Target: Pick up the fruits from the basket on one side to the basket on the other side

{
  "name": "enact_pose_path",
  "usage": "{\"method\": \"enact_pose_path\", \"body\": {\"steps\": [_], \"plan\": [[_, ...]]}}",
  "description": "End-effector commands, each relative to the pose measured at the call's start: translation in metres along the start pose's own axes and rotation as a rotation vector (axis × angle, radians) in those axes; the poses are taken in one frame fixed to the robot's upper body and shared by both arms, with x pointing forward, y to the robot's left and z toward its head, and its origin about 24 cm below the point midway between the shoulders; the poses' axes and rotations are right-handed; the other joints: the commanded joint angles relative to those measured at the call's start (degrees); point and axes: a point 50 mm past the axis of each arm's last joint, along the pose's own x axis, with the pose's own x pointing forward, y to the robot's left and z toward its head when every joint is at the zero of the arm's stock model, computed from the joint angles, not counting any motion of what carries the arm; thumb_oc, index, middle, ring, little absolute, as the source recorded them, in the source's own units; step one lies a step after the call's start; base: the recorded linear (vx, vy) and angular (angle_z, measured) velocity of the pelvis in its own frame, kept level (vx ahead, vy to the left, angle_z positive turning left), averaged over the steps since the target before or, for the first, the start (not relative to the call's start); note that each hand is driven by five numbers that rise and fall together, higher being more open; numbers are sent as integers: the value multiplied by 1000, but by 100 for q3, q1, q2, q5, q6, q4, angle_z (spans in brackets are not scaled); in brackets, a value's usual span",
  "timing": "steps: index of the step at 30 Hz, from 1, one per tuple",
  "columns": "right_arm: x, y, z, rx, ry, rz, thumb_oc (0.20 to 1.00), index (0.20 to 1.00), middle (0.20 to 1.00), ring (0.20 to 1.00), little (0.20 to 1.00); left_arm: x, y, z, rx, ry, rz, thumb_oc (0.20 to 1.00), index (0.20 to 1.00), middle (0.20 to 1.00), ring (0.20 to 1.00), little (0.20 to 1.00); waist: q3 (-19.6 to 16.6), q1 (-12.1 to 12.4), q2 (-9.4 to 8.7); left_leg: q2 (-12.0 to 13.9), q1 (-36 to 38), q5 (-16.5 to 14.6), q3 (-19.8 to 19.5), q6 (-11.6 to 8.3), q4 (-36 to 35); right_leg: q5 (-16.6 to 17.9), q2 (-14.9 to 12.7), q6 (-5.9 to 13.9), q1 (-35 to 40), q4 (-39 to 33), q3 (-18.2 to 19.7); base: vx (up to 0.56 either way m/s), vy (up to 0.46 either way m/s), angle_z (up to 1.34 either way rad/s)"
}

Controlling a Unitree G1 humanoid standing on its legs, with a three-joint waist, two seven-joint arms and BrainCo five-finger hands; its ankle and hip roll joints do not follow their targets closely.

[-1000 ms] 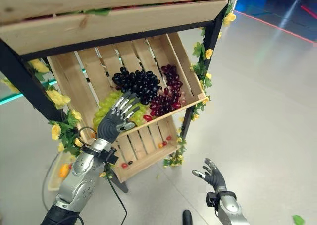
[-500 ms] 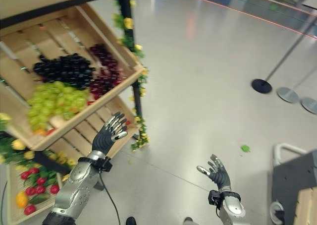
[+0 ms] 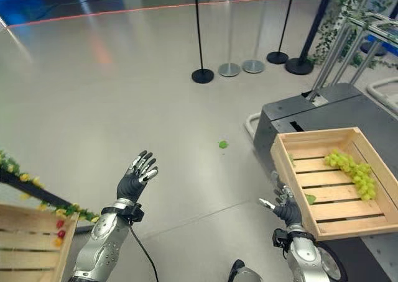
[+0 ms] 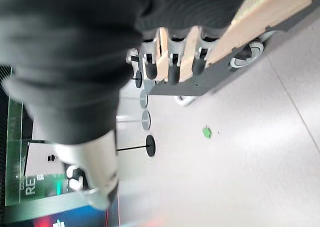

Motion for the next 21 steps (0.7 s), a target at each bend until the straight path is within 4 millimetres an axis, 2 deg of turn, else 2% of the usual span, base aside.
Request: {"method": "enact_pose_path", "body": {"steps": [1,3,4,5,6,8,10,12,14,15,16,21], "plan": [[7,5,39,26,-196,15,1000,1000,1000,1000,1000,-1,-2,18,-23,-107,0,1000,1000,1000,1000,1000,295,108,-335,-738,-735,-164,-917,-19,1791,-57,-74,499,1202,-1635,460,119,-86,-75],[5,8,33,19,-172,29,1000,1000,1000,1000,1000,-5,-1,11,-32,-89,22,1000,1000,1000,1000,1000,296,267,-331,-1548,-782,-421,-1660,89,1507,-110,139,478,1286,-1709,840,213,-70,-82],[5,10,30,19,-155,38,1000,1000,1000,1000,1000,-7,-1,9,-37,-81,26,1000,1000,1000,1000,1000,263,306,-335,-1779,-786,-369,-1914,166,1288,-77,195,496,1292,-1723,1021,229,-34,-130],[5,11,28,12,-148,48,1000,1000,1000,1000,1000,-8,1,9,-41,-82,31,1000,1000,1000,1000,1000,260,336,-282,-1778,-804,-360,-2201,198,1231,-120,319,503,1284,-1712,1228,189,-14,-138],[5,10,28,10,-146,50,1000,1000,1000,1000,1000,-9,2,9,-50,-80,35,1000,1000,1000,1000,1000,222,348,-312,-1797,-935,-322,-2390,230,1081,-122,318,529,1266,-1743,1378,197,31,-76],[5,8,23,-1,-123,44,1000,1000,1000,1000,1000,-10,4,6,-51,-69,50,1000,1000,1000,1000,1000,267,445,-313,-1871,-1197,-582,-2945,253,732,-231,444,558,1379,-1781,1754,240,47,-84],[6,12,17,7,-94,56,1000,1000,1000,1000,1000,-11,8,4,-50,-56,75,1000,1000,1000,1000,1000,278,556,-272,-1797,-1306,-155,-3765,162,-111,-340,625,586,1458,-1795,2221,251,70,-106],[6,14,13,10,-75,68,1000,1000,1000,1000,1000,-14,10,3,-47,-51,85,1000,1000,1000,1000,1000,299,638,-231,-1646,-1179,208,-4313,40,-710,-401,753,580,1530,-1784,2553,204,95,-121],[5,11,13,-4,-72,67,1000,1000,1000,1000,1000,-13,9,3,-38,-53,79,1000,1000,1000,1000,1000,306,630,-205,-1651,-1249,373,-4384,-1,-870,-449,724,621,1606,-1745,2683,151,136,-97],[5,12,13,3,-70,75,1000,1000,1000,1000,1000,-13,10,2,-36,-50,77,1000,1000,1000,1000,1000,281,576,-212,-1593,-1190,293,-4229,10,-932,-490,680,637,1644,-1722,2687,121,153,-75],[3,13,10,11,-59,76,1000,1000,1000,1000,1000,-13,10,1,-27,-45,77,1000,1000,1000,1000,1000,245,566,-207,-1534,-1053,353,-4232,18,-1150,-454,690,656,1646,-1730,2710,105,182,-76],[5,21,10,50,-55,79,1000,1000,1000,1000,1000,-10,13,6,25,-48,86,1000,1000,1000,1000,1000,56,494,-458,-1494,-806,370,-3713,212,-1572,-317,349,932,1393,-1485,2743,89,167,-31]]}}
